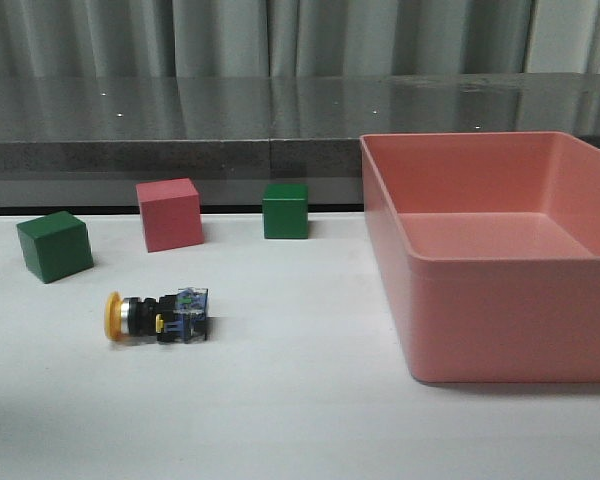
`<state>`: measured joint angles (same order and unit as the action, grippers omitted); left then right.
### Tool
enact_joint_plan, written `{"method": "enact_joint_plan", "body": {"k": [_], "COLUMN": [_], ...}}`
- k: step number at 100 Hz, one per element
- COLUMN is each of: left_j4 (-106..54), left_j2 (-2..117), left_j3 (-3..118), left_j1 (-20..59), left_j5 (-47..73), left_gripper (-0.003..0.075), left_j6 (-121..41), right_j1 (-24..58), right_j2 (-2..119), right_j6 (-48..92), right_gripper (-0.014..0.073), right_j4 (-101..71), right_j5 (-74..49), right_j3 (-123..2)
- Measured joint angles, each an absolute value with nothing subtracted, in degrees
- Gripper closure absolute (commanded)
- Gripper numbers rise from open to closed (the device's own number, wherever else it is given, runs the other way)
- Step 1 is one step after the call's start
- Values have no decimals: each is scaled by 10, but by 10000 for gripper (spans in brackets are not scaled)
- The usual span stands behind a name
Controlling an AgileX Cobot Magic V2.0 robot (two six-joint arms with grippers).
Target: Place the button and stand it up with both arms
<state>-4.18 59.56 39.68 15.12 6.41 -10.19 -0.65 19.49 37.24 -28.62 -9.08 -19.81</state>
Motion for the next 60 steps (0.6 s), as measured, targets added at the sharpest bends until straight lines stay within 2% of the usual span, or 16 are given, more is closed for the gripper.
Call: {"method": "enact_joint_plan", "body": {"k": [22, 40, 50, 60], "left_j4": [55, 62, -9, -176], "left_j2": [785, 878, 905, 911], "left_j3": [516, 586, 611, 621], "left_j1": [185, 191, 194, 194], "left_j5": [104, 172, 228, 295], "left_gripper": [175, 175, 175, 174], "left_j6": [-121, -212, -330, -524], "right_j1": [-6, -6, -6, -6], "right_j2": [195, 195, 195, 195], "right_j6": [372, 372, 372, 372], "right_gripper": [655, 655, 655, 655], "right_j4": [-286, -286, -286, -286], "right_j5": [-91, -91, -91, -91], "right_j3": [-198, -198, -198, -198]}}
